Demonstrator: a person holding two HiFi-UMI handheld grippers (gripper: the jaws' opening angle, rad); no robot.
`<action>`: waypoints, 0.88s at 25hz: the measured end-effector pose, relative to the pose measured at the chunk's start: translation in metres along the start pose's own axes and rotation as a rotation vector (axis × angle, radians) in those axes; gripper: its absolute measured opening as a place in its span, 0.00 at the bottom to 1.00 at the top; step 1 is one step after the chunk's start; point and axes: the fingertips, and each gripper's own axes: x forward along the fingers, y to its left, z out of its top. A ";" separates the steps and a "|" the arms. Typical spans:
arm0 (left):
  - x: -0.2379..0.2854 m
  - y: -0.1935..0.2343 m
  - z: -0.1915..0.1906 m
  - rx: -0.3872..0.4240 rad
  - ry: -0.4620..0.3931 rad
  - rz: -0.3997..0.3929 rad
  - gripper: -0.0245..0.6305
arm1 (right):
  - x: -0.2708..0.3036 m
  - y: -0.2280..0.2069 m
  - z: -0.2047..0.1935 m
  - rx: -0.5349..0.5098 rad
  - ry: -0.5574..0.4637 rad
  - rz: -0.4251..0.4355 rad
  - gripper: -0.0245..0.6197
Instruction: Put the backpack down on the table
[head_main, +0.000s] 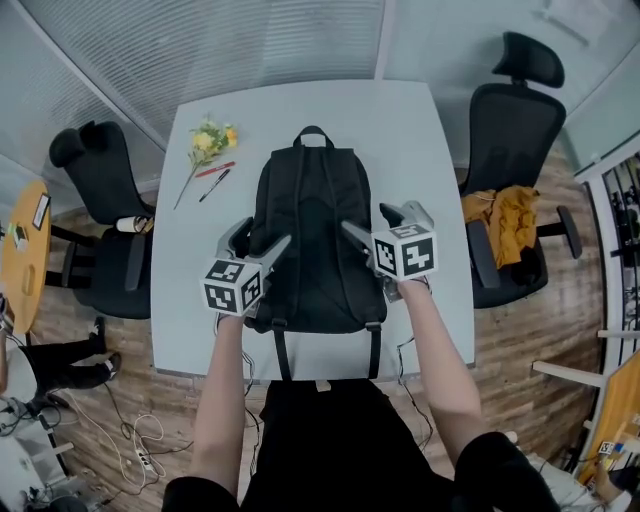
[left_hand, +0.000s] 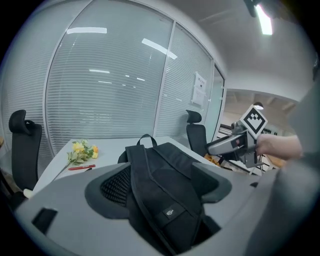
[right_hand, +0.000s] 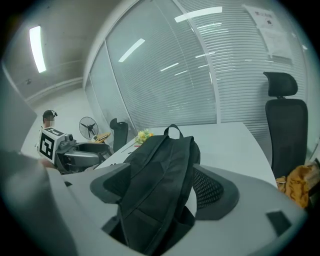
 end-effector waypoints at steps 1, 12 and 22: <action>-0.004 -0.003 0.003 -0.001 -0.012 -0.001 0.60 | -0.003 0.003 0.000 -0.008 -0.004 0.004 0.65; -0.047 -0.030 0.022 0.005 -0.113 -0.022 0.56 | -0.040 0.048 0.000 -0.072 -0.090 0.010 0.55; -0.091 -0.052 0.024 0.014 -0.211 -0.058 0.47 | -0.073 0.091 -0.018 -0.093 -0.120 -0.016 0.48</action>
